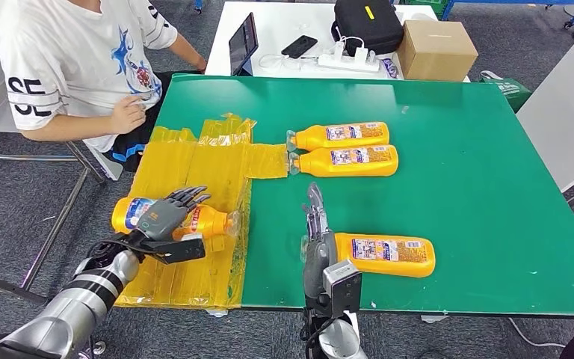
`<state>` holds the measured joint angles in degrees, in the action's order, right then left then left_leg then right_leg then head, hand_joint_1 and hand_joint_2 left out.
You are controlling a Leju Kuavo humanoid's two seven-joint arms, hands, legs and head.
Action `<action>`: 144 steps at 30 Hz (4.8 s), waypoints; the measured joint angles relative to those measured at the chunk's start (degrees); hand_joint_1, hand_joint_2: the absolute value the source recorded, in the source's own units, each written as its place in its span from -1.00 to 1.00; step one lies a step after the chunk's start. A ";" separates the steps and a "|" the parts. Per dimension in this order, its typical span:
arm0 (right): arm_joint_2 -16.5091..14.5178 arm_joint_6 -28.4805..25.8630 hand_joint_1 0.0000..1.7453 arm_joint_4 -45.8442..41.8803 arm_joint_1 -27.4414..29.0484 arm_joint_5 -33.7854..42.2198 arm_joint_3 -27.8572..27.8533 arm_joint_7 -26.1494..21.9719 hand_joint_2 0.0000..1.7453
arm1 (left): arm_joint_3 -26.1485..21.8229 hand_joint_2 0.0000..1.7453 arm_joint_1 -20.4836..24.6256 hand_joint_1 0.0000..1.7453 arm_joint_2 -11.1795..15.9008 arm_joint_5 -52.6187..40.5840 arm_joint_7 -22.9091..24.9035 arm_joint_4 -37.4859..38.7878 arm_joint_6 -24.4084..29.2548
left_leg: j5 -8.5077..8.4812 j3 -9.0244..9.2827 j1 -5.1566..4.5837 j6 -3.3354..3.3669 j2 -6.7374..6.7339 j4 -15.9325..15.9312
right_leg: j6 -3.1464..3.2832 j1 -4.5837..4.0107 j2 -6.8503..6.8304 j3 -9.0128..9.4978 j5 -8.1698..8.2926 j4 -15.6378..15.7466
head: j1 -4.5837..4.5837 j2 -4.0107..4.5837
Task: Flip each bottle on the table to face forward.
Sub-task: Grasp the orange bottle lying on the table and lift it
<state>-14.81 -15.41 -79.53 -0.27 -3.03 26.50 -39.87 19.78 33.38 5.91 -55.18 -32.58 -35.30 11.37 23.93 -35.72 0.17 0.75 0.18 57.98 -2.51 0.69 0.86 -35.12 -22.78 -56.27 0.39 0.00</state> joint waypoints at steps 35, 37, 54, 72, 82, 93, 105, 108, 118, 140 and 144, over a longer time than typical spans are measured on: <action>1.62 -8.33 -1.00 2.31 -0.55 -15.35 -0.06 5.54 1.00 | -18.96 1.00 -10.78 -1.00 -14.29 38.62 -6.81 -29.41 10.58 | 0.00 -0.03 -0.02 -0.01 0.07 0.01 | -0.01 0.01 -0.11 0.00 -0.01 0.03 | -0.04 0.00; 3.93 -8.95 -1.00 -0.30 0.14 -20.71 -1.34 9.78 1.00 | -18.58 1.00 -14.04 -1.00 -15.52 39.23 -6.44 -31.73 11.18 | 0.02 -0.03 -0.05 0.01 0.06 0.01 | -0.02 0.04 -0.10 0.00 -0.01 0.06 | -0.02 0.00; 15.87 1.61 -1.00 -10.87 2.93 -31.42 -10.44 23.29 1.00 | -18.11 1.00 -25.76 -1.00 -17.99 41.62 -4.95 -36.81 11.18 | 0.07 -0.05 -0.03 0.09 0.06 0.02 | -0.18 0.00 -0.10 0.04 -0.08 0.12 | -0.07 0.00; 38.10 25.48 -1.00 0.22 -5.26 -22.46 -10.90 32.95 1.00 | -17.16 1.00 -25.99 -1.00 -19.59 40.70 -7.37 -26.75 10.22 | -0.01 -0.11 -0.16 0.31 0.33 0.04 | -0.40 0.13 -0.31 0.15 0.01 0.24 | -0.05 0.00; 40.66 25.83 -1.00 1.25 -4.74 -22.17 -10.34 34.15 1.00 | -16.97 1.00 -25.25 -1.00 -19.70 40.71 -7.37 -25.12 9.99 | -0.01 -0.11 -0.18 0.32 0.32 0.05 | -0.40 0.14 -0.31 0.15 0.02 0.24 | -0.06 0.00; 42.89 28.92 -1.00 3.17 -5.81 -22.98 -7.59 36.59 1.00 | -15.75 1.00 -23.29 -1.00 -19.94 41.56 -7.08 -22.21 8.86 | 0.00 -0.07 -0.16 0.32 0.26 0.04 | -0.40 0.12 -0.28 0.16 0.03 0.24 | -0.05 0.00; 39.85 24.40 0.74 6.75 -7.87 -25.30 -4.75 36.33 1.00 | -14.77 1.00 -22.27 -1.00 -20.31 42.03 -6.89 -20.65 9.17 | 0.03 0.25 -0.09 0.31 0.02 0.04 | -0.34 0.06 -0.13 0.35 0.08 0.25 | -0.05 0.00; 39.10 23.56 0.91 6.93 -7.83 -25.65 -4.71 36.19 1.00 | -14.75 1.00 -22.27 -1.00 -20.31 42.07 -6.89 -20.47 9.19 | 0.02 0.32 -0.09 0.31 0.01 0.03 | -0.33 0.06 -0.11 0.40 0.10 0.25 | -0.04 0.00; 34.06 18.46 0.98 7.25 -6.22 -27.38 -5.89 33.35 1.00 | -14.75 1.00 -22.29 -1.00 -20.33 42.00 -6.76 -20.00 8.91 | 0.02 0.35 -0.08 0.30 0.01 0.03 | -0.32 0.05 -0.10 0.43 0.11 0.24 | -0.05 0.00; 15.37 -19.64 1.00 -8.14 -1.13 -28.74 -14.93 10.17 1.00 | -14.10 1.00 -24.75 -1.00 -22.26 48.09 -3.96 -23.81 4.19 | -0.03 0.05 -0.06 0.25 0.12 0.03 | -0.36 0.05 -0.17 0.19 0.02 0.15 | -0.05 0.00; 12.83 -20.81 1.00 -11.60 -0.25 -28.62 -16.15 9.45 1.00 | -13.34 1.00 -25.05 -1.00 -22.52 48.94 -3.34 -25.28 3.99 | -0.02 0.01 -0.10 0.26 0.13 0.02 | -0.37 0.10 -0.17 0.19 0.01 0.16 | -0.04 0.00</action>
<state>-1.98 -36.22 -91.13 -0.52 -31.64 10.35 -30.41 6.44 8.33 -16.62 -6.25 -35.92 -60.58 15.37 23.91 -35.72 0.08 1.01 0.31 58.00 -2.88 0.79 0.69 -34.94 -22.77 -56.11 0.36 0.00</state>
